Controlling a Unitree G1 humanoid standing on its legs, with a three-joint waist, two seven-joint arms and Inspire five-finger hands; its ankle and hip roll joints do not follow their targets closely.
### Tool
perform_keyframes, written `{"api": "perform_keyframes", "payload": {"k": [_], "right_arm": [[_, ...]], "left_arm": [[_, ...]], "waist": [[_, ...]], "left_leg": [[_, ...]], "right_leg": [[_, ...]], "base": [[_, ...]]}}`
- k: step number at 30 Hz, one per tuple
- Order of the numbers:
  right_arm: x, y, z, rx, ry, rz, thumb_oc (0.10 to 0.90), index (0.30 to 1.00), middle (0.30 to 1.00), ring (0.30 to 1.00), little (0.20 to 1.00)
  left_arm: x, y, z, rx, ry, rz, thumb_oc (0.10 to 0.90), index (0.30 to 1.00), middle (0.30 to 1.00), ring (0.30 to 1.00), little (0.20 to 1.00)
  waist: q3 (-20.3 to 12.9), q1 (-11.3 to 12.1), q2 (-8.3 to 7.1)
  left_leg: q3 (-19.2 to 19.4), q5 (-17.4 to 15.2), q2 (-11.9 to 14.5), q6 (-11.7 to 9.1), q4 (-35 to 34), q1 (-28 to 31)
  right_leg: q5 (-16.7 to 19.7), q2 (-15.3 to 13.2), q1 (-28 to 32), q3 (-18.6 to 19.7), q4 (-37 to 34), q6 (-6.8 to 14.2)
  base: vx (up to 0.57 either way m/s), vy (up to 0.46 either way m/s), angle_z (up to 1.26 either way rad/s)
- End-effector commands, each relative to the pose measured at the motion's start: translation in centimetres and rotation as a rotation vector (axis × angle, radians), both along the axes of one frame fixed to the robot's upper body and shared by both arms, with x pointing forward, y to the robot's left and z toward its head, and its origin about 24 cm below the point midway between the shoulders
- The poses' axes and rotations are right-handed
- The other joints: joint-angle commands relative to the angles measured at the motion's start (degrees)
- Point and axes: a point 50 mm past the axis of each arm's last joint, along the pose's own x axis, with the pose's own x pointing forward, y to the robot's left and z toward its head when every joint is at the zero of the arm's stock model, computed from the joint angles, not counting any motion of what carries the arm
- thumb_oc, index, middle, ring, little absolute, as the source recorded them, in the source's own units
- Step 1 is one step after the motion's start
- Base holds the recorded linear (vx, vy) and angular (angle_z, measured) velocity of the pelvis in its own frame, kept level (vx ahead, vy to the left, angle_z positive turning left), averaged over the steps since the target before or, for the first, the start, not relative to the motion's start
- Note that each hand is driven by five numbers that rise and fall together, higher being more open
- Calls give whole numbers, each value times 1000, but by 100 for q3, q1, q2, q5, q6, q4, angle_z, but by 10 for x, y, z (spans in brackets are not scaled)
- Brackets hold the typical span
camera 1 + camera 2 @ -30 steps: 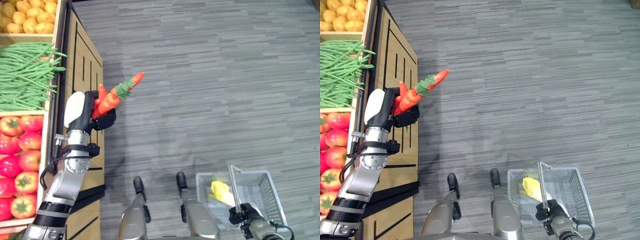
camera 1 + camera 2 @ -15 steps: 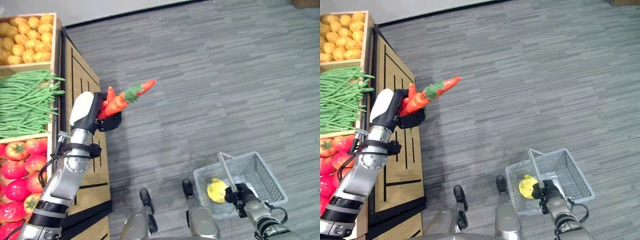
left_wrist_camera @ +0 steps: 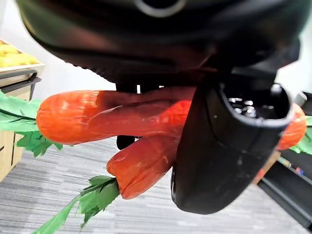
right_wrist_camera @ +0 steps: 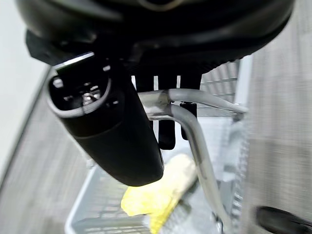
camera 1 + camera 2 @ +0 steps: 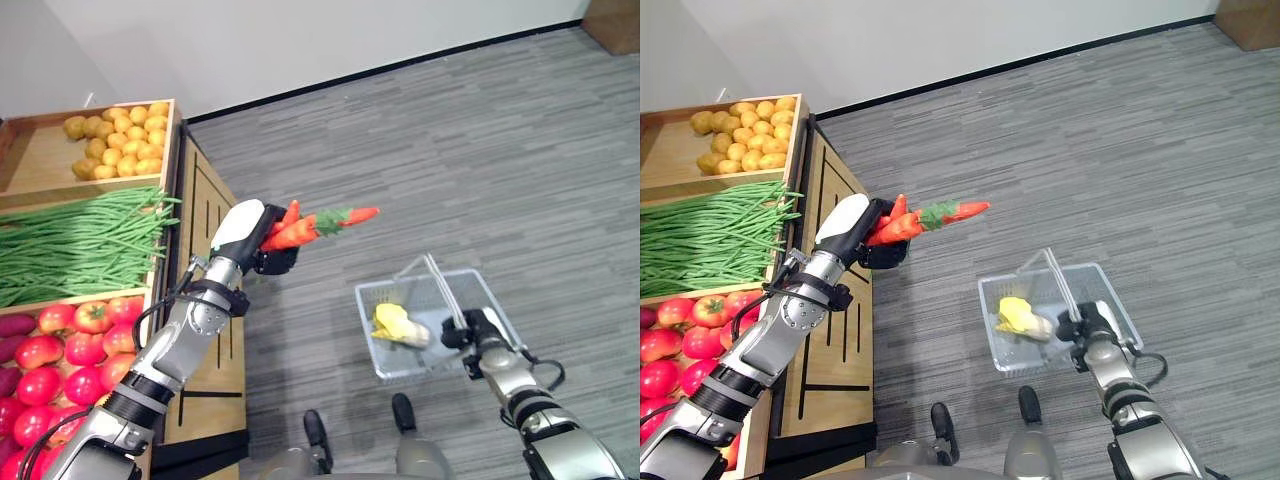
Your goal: Get the vegetables into the basket
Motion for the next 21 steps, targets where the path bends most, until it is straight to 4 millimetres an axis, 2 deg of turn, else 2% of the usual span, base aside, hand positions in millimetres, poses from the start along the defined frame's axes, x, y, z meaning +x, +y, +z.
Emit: {"api": "perform_keyframes", "payload": {"k": [1,2,4,5,6,7,13,14,15,21], "right_arm": [[53,26,82,-52,-400,110,400,300,300,300,300],[53,26,82,-54,-399,110,400,300,300,300,300],[56,44,95,-55,-469,180,400,300,300,300,300],[56,43,95,-57,-469,180,400,300,300,300,300],[58,59,105,-63,-516,247,400,300,300,300,300],[59,65,109,-71,-537,272,400,300,300,300,300],[60,98,138,-54,-671,410,400,300,300,300,300],[57,111,148,-36,-721,465,400,300,300,300,300],[57,111,148,-36,-721,465,400,300,300,300,300],[42,146,176,26,-859,630,400,300,300,300,300]], "left_arm": [[25,-17,29,59,-168,3,400,300,300,300,300],[25,-17,29,58,-168,3,400,300,300,300,300],[29,-28,15,88,-120,-1,400,300,300,300,300],[30,-28,15,88,-120,-2,400,300,300,300,300],[32,-38,5,101,-85,-13,400,300,300,300,300],[33,-43,0,101,-69,-20,400,300,300,300,300],[33,-64,-31,115,46,-37,400,300,300,300,300],[33,-74,-44,127,95,-48,400,300,300,300,300],[33,-74,-44,126,95,-49,400,300,300,300,300],[28,-92,-78,198,216,-54,400,300,300,300,300]], "waist": [[-321,-67,183],[-318,-61,192],[-324,-136,322],[-325,-129,329],[-332,-177,384],[-328,-199,399],[-309,-319,439],[-292,-382,446],[-292,-376,451],[-242,-542,457]], "left_leg": [[-8,29,389,-570,41,176],[-3,27,393,-572,41,182],[79,51,421,-583,41,221],[83,51,424,-585,41,224],[119,70,448,-601,41,237],[144,77,460,-606,41,245],[309,111,539,-634,41,302],[352,115,562,-646,41,315],[356,114,563,-647,41,317],[489,143,621,-688,41,331]], "right_leg": [[-477,-377,181,-118,88,478],[-476,-373,184,-114,90,477],[-492,-355,184,-59,79,460],[-491,-351,185,-55,80,458],[-502,-323,174,-41,75,449],[-500,-307,170,-32,78,446],[-491,-235,143,47,87,428],[-487,-216,121,77,83,428],[-486,-214,120,81,83,427],[-472,-173,40,178,91,423]], "base": [[2,-45,-5],[13,-32,-10],[1,-36,-9],[-7,-64,-6],[-7,-55,-7],[-7,-79,-13],[1,-45,-12],[0,-40,-21],[3,-39,-17],[3,-20,-15]]}}
